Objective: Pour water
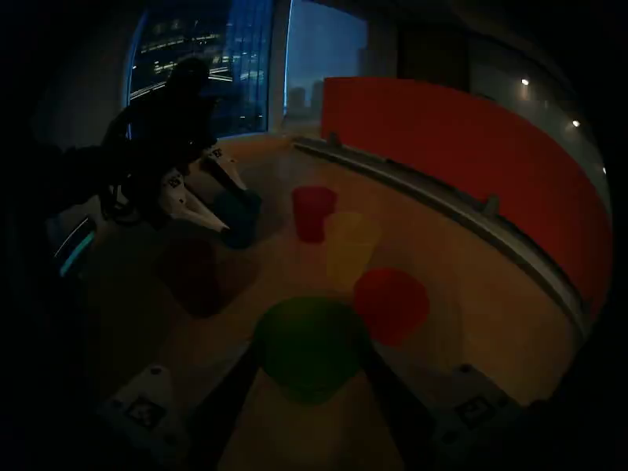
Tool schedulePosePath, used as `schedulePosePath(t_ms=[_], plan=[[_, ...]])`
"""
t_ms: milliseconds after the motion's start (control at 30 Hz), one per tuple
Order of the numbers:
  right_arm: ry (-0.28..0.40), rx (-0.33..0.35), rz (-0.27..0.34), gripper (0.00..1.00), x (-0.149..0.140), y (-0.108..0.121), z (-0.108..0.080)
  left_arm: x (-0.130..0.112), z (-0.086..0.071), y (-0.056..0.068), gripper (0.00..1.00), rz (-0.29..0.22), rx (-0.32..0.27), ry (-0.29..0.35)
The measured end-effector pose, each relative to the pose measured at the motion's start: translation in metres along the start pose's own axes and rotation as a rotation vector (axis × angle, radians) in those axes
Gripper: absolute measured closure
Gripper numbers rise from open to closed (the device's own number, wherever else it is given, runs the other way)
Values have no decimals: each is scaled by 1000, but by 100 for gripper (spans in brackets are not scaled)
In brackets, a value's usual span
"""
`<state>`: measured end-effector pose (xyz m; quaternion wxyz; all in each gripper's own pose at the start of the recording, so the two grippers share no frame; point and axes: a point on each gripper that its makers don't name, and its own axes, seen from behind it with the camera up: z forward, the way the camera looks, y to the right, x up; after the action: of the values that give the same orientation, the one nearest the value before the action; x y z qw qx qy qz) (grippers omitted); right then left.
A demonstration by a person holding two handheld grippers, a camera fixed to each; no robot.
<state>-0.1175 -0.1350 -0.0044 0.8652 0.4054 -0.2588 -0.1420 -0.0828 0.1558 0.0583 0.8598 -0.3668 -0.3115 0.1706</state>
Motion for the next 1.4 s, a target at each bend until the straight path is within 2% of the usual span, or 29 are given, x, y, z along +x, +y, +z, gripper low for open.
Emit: schedulePosePath(t_ms=[400,567,900,1200,1400], plan=[[-7,-2,2,0,-2,-1,4,-8,-2,-1,13,-34,-1,-1],[-6,-2,5,0,-2,-2,3,-10,-3,-2,13,-32,0,-9],[-11,-6,7,0,-6,-3,6,-26,-4,7,13,-43,-35,-56],[-19,-8,15,0,-12,-5,9,-50,-15,3,13,-34,-1,-91],[-16,-11,23,0,-15,-5,9,-58,-27,0,13,-62,27,-84]])
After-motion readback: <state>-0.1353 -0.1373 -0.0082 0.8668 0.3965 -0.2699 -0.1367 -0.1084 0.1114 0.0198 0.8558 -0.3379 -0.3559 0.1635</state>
